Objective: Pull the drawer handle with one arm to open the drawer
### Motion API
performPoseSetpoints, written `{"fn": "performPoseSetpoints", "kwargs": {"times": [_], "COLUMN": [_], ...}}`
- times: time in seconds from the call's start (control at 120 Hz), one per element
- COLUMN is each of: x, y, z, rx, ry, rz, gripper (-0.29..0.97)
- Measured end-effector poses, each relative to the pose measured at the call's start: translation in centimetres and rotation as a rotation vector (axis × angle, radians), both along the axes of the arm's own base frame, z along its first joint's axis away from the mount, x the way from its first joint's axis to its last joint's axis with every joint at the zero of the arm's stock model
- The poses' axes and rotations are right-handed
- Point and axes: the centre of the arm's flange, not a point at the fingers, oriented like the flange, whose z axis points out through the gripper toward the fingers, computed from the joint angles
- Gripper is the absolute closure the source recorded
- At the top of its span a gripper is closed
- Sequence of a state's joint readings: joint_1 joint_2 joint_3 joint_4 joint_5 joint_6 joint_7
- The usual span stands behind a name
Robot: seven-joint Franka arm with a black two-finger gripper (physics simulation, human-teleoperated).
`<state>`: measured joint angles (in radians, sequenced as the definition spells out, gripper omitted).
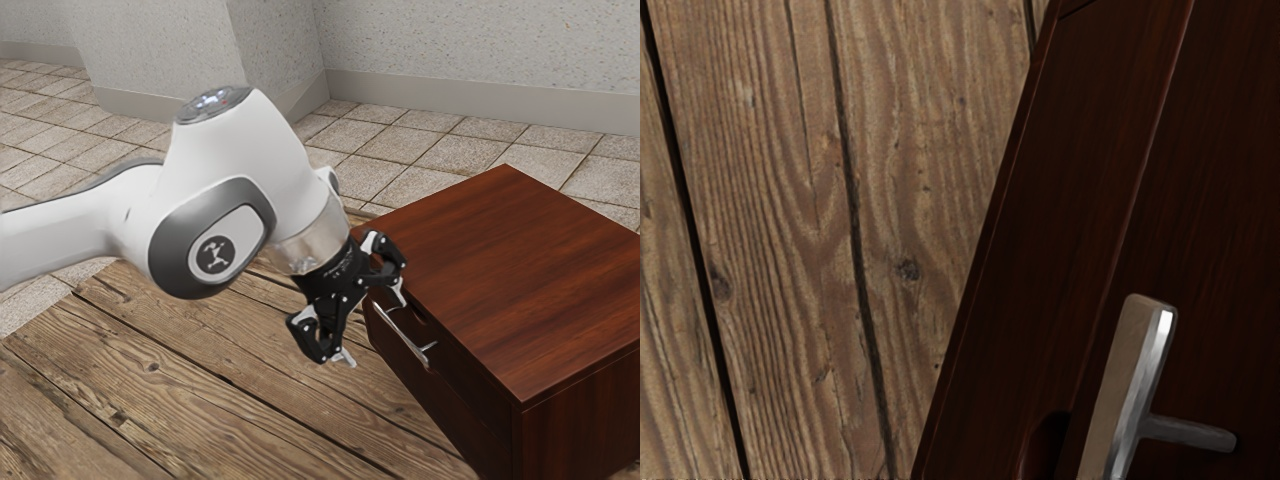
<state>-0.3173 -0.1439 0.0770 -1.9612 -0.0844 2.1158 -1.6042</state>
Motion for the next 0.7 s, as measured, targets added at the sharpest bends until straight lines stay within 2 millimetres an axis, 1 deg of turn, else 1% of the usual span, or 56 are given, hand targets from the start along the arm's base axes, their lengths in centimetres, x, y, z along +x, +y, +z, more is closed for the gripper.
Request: {"fn": "performPoseSetpoints", "kwargs": {"times": [0.158, 0.283, 0.533, 0.7], "x": [-0.1, -0.1, 0.3, 0.0], "y": [-0.8, -0.8, -0.8, -0.7], "z": [-0.1, -0.1, -1.2, -1.8], "rx": [-0.009, -0.011, -0.006, 0.004], "ry": [-0.005, -0.007, 0.003, 0.006], "rz": [-0.011, -0.011, -0.014, -0.027], "gripper": [0.18, 0.28, 0.37, 0.47]}}
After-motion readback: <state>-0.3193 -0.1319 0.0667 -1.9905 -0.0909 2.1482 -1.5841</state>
